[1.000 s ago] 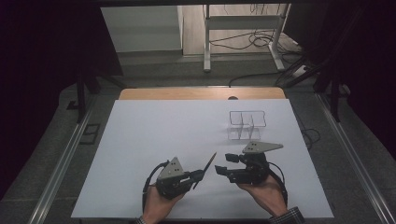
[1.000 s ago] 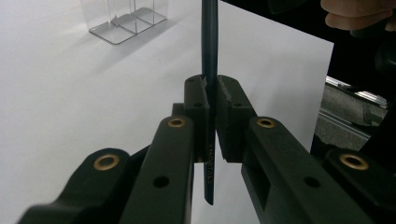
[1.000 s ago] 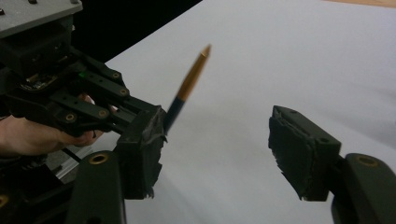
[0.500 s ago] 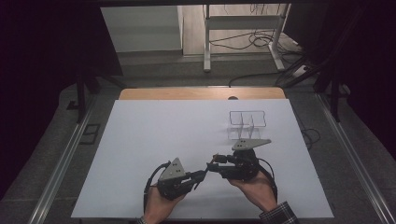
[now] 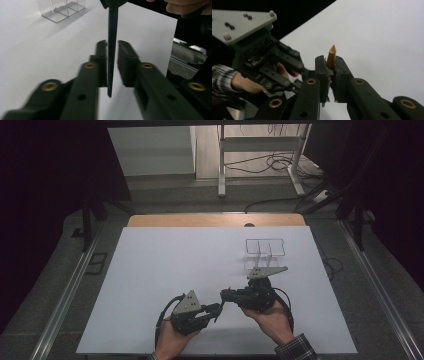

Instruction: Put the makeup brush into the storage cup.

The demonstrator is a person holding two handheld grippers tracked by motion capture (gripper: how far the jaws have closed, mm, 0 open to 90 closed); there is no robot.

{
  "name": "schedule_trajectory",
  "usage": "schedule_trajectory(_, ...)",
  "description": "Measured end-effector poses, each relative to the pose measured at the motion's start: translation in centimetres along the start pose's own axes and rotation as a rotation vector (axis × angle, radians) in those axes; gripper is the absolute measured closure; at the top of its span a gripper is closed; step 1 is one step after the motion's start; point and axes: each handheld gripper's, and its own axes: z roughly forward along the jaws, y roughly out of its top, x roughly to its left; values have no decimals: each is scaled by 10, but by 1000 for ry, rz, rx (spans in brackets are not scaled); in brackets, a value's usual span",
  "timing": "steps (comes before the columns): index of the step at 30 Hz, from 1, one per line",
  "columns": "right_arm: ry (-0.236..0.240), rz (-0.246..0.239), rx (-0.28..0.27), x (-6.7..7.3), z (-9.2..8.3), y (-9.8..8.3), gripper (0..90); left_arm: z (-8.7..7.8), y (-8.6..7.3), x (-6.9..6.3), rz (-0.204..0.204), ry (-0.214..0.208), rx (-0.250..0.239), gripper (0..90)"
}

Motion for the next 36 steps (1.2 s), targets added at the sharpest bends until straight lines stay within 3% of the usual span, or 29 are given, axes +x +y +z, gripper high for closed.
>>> schedule_trajectory(5,-37,-34,10,3,-3,3,835,-1,2,1,-4,-1,10,576)
schedule_trajectory(15,-65,-40,8,-2,-7,4,834,2,3,3,-4,-6,72,282)
schedule_trajectory(19,-73,-48,4,-3,-9,6,834,5,1,5,5,-9,114,208)
schedule_trajectory(23,-87,-60,9,-3,-13,9,834,3,0,7,-13,-18,155,152)
schedule_trajectory(30,-104,-67,-1,-10,-19,12,834,-4,-5,8,-37,30,184,78)
schedule_trajectory(36,-119,-69,0,-15,-23,15,834,-11,-9,9,-37,44,200,55)
